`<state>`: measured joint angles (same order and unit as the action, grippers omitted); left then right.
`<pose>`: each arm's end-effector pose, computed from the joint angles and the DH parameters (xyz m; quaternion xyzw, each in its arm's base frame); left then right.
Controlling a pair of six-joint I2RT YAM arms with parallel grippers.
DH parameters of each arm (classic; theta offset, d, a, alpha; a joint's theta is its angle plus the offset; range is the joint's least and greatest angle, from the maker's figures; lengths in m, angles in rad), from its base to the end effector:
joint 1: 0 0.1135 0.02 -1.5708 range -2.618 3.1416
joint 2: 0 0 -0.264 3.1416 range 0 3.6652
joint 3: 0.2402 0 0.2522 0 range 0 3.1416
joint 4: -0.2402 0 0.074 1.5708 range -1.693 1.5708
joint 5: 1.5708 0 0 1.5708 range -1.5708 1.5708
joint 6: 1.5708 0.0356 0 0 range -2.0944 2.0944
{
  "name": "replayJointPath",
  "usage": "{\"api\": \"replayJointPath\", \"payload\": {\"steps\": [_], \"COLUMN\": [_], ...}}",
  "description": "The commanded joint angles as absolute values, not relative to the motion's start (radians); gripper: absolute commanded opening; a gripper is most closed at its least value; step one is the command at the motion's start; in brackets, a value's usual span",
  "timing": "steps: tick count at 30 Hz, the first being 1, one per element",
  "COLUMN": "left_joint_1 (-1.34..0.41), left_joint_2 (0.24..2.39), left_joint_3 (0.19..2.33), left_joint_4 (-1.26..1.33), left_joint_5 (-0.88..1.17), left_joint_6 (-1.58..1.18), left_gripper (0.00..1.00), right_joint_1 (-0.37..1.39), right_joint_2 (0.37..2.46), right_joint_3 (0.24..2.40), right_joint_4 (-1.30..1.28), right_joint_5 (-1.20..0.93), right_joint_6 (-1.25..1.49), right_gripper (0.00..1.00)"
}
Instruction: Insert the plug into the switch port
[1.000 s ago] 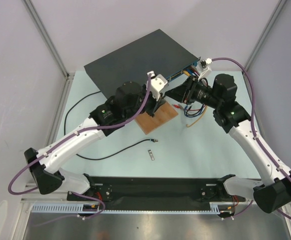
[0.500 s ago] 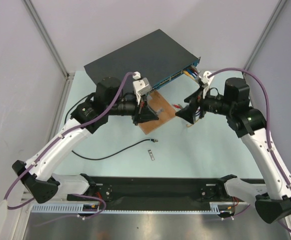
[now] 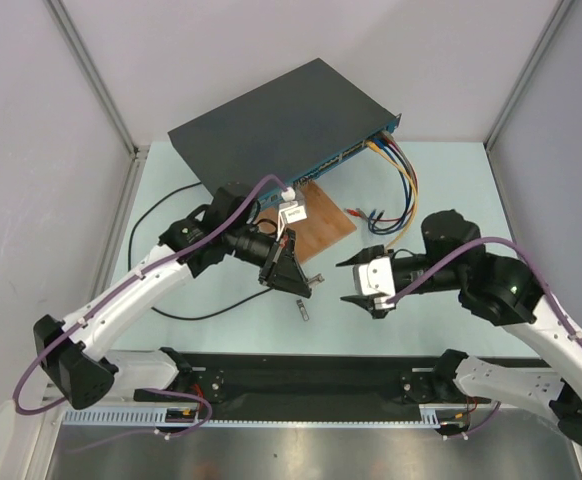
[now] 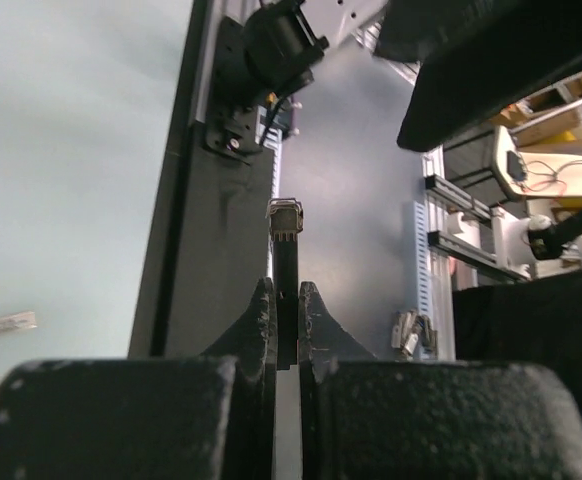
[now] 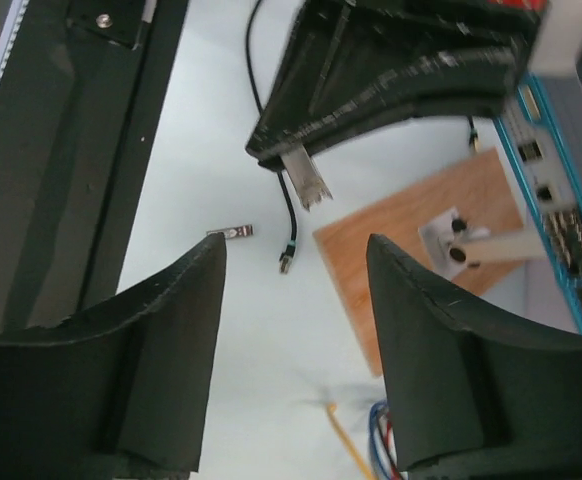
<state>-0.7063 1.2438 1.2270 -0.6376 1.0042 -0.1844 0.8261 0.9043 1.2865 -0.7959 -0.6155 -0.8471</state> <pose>0.1745 -0.1884 0.3627 0.4085 0.7046 -0.5566 0.1640 0.0907 0.1287 0.4266 -0.7033 0.4116 0.2481 0.5238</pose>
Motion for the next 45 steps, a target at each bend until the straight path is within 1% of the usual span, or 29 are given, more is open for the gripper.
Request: {"api": "replayJointPath", "payload": {"steps": [1,5,12,15,28,42,45], "left_joint_1": [-0.704,-0.704,-0.704,-0.704,-0.704,-0.704,-0.704], "left_joint_2": [1.249,1.253,1.288,1.310,1.325,1.324,1.324], "left_joint_3": [1.213,1.192,1.196,1.206,1.204,1.201,1.201], "left_joint_4": [-0.612,-0.597,-0.675,-0.715,-0.695,-0.678,-0.678], "left_joint_5": [1.113,1.132,1.155,1.152,1.147,1.167,1.167], "left_joint_6": [-0.245,-0.267,-0.232,-0.210,-0.235,-0.253,-0.253], "left_gripper": [0.00,0.00,0.00,0.00,0.00,0.01,0.00], "right_joint_1": [0.917,1.043,1.114,1.127,1.189,1.215,1.216], "right_joint_2": [0.933,0.953,1.000,1.011,1.035,1.040,1.039], "right_joint_3": [1.267,1.243,1.258,1.259,1.224,1.190,1.184], "right_joint_4": [-0.811,-0.782,-0.769,-0.775,-0.764,-0.742,-0.738], "right_joint_5": [-0.517,-0.422,-0.312,-0.292,-0.186,-0.120,-0.112], "right_joint_6": [-0.968,-0.988,-0.946,-0.946,-1.012,-1.045,-1.049], "right_gripper": [0.60,0.55,0.53,0.51,0.38,0.34,0.30]}}
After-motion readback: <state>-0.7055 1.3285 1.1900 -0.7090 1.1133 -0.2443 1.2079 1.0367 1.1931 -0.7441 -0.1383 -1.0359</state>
